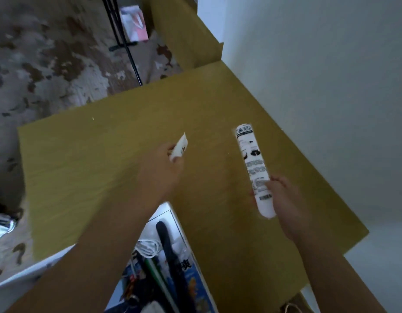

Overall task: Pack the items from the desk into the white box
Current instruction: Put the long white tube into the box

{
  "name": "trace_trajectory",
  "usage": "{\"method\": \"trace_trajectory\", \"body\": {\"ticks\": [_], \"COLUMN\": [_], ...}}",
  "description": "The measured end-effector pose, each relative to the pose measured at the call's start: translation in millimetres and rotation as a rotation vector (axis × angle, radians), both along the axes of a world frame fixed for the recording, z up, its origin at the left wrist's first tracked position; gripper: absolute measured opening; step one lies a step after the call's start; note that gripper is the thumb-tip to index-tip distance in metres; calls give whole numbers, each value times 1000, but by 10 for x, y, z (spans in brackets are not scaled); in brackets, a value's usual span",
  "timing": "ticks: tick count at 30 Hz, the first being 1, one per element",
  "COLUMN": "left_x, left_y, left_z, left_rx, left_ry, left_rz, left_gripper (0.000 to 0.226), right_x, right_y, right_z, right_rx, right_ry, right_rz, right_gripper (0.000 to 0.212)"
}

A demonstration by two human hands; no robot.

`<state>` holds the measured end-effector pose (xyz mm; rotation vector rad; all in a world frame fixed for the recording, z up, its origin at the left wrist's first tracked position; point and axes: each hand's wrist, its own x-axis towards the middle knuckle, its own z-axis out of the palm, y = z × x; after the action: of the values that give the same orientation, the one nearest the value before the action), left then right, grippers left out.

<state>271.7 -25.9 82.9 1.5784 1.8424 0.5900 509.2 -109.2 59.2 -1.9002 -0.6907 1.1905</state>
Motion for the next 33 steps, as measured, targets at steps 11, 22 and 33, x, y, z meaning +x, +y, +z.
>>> {"method": "trace_trajectory", "body": {"ticks": [11,22,33], "left_x": [-990,-1527,-1391], "left_y": [-1553,-2503,-2760], "left_z": [496,253,10], "left_rx": [-246,-201,-333], "left_ry": [-735,-558,-393], "left_rz": [452,465,339], "left_gripper": [9,14,20], "right_x": [-949,-1537,-1469], "right_y": [-862,-1298,-1539], "right_z": [782,623,426], "right_rx": [165,160,156], "right_ry": [157,80,2], "right_rz": [312,471,521], "right_gripper": [13,9,19]}}
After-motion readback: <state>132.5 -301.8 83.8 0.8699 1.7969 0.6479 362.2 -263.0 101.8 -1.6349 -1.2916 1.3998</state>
